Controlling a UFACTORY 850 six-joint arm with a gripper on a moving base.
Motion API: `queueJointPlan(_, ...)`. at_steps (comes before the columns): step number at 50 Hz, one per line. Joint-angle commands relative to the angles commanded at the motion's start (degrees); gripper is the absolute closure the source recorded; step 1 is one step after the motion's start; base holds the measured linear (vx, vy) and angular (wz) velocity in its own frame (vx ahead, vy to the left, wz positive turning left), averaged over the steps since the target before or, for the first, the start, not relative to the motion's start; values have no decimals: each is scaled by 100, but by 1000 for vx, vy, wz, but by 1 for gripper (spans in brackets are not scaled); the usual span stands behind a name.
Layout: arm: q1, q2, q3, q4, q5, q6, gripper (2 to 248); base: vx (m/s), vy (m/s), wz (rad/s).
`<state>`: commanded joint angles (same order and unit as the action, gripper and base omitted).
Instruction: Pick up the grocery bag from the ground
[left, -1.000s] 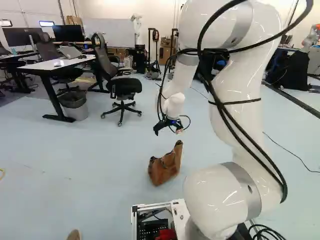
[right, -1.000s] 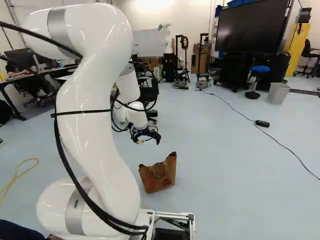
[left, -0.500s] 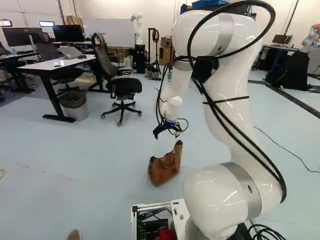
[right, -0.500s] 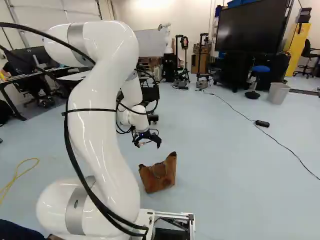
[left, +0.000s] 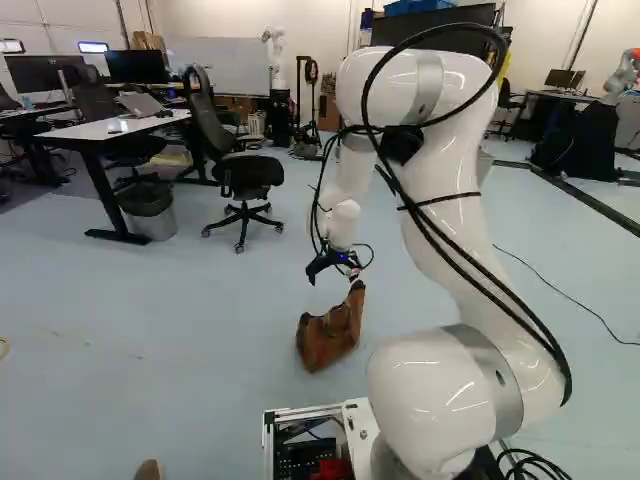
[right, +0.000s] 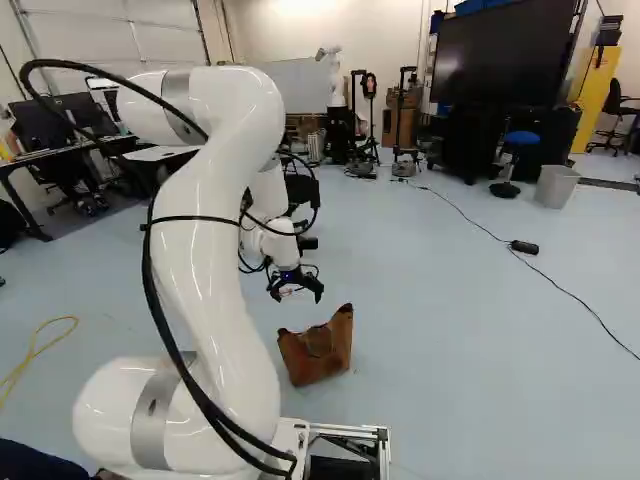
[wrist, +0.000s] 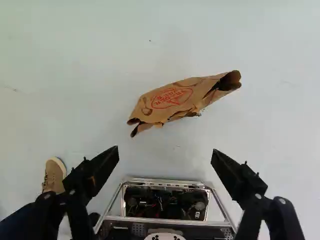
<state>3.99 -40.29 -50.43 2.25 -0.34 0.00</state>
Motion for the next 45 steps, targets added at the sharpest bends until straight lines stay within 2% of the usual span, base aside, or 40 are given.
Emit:
queueJointPlan(21,-1,-504,-312,0,0,0,3,0,0,0)
queueJointPlan(45,-36,-1147,-868,0,0,0,3,0,0,0)
